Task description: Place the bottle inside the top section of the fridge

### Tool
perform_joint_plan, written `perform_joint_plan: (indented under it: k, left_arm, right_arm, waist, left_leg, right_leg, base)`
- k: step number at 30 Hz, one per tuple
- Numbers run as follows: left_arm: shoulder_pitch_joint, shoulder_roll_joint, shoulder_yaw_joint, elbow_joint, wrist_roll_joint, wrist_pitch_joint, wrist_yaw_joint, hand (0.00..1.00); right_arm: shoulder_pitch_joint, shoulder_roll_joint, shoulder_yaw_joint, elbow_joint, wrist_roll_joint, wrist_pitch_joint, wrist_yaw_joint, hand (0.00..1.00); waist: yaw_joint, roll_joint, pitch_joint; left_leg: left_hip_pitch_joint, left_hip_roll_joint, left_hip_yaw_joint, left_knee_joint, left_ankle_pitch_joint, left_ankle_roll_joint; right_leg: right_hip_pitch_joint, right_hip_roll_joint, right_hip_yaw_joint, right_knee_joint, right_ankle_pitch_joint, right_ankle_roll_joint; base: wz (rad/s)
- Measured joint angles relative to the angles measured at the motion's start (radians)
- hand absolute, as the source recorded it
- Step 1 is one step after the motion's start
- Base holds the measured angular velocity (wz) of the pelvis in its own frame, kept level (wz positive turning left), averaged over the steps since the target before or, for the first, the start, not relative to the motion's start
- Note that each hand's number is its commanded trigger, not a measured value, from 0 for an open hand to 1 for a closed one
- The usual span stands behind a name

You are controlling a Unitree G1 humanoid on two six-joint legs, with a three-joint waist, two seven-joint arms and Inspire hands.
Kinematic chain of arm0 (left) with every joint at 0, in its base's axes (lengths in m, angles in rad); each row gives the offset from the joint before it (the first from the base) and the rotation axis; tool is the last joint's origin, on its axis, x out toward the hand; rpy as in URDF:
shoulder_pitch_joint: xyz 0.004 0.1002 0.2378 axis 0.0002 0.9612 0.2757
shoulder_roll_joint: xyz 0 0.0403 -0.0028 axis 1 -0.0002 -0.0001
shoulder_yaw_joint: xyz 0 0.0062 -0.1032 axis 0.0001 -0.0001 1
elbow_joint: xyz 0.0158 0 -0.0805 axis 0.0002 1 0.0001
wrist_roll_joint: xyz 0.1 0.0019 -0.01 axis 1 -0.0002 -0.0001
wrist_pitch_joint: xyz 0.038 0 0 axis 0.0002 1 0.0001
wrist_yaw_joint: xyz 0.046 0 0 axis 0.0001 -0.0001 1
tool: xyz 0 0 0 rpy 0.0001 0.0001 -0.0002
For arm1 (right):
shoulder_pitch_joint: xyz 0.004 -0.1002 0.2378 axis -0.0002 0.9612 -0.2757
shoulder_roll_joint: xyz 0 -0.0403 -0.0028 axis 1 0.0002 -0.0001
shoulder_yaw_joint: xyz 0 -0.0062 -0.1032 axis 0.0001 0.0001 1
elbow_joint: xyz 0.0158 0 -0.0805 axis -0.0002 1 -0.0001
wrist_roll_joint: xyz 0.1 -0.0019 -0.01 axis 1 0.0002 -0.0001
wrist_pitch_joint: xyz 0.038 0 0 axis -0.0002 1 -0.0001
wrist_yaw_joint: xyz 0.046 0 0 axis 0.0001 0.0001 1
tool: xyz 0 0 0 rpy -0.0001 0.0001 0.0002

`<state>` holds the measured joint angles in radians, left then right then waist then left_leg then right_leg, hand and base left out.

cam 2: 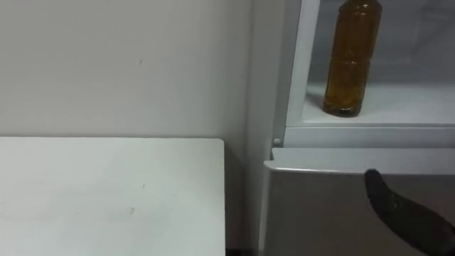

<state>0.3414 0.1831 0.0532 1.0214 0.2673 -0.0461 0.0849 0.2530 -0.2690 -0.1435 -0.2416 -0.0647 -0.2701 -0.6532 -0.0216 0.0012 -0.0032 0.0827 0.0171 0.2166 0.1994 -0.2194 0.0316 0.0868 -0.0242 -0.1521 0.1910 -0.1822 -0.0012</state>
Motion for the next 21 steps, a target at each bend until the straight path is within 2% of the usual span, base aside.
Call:
perform_joint_plan:
  k: [1, 3, 5, 9, 15, 21]
  left_arm:
    - [0.000, -0.001, -0.001, 0.000, 0.000, 0.000, 0.000, 0.00]
    - [0.003, -0.002, -0.012, 0.000, -0.001, 0.000, 0.000, 0.00]
    - [0.000, -0.002, -0.018, -0.002, -0.001, 0.001, 0.000, 0.00]
    - [0.000, -0.005, -0.014, -0.002, 0.006, 0.001, 0.000, 0.00]
    - [-0.009, -0.007, -0.020, -0.001, 0.006, 0.002, 0.000, 0.00]
    - [-0.005, -0.007, -0.018, -0.004, 0.000, 0.004, 0.000, 0.00]
  right_arm:
    - [0.012, 0.005, 0.000, 0.029, 0.000, 0.001, -0.007, 0.00]
    - [0.022, 0.009, 0.002, 0.049, 0.012, 0.004, -0.019, 0.00]
    - [0.024, 0.009, 0.003, 0.079, 0.026, 0.000, -0.034, 0.00]
    - [0.046, 0.016, 0.002, 0.142, 0.064, 0.001, -0.048, 0.00]
    - [0.050, 0.038, 0.004, 0.276, 0.164, -0.001, -0.077, 0.00]
    - [0.055, 0.048, 0.003, 0.452, 0.305, 0.002, -0.076, 0.00]
  waist:
    - [0.000, 0.000, -0.0017]
    - [0.000, 0.007, 0.0012]
    - [-0.007, 0.019, -0.0037]
    - [-0.004, 0.016, -0.0037]
    - [-0.008, -0.003, -0.0003]
    - [-0.017, 0.002, -0.0001]
  left_leg:
    - [-0.001, 0.000, 0.000, -0.003, -0.001, 0.000]
    - [-0.001, 0.000, 0.001, -0.003, -0.002, 0.000]
    - [0.001, -0.001, 0.001, -0.001, -0.002, 0.000]
    - [0.006, -0.009, 0.000, -0.003, -0.001, 0.000]
    - [0.007, -0.009, 0.000, -0.011, -0.001, 0.000]
    - [-0.001, -0.011, -0.003, -0.014, -0.004, 0.004]
  right_leg:
    - [-0.001, 0.000, 0.000, 0.000, 0.000, 0.000]
    - [-0.003, 0.000, 0.002, -0.001, 0.000, 0.000]
    - [-0.003, 0.000, 0.002, -0.006, -0.001, 0.000]
    - [0.000, 0.001, 0.011, -0.005, -0.003, 0.000]
    - [0.001, -0.002, 0.012, -0.007, -0.007, 0.004]
    - [0.002, -0.006, 0.000, -0.018, -0.008, 0.008]
  base:
    - [0.00]
    - [-0.02]
    - [0.00]
    - [-0.01]
    - [-0.01]
    - [0.02]
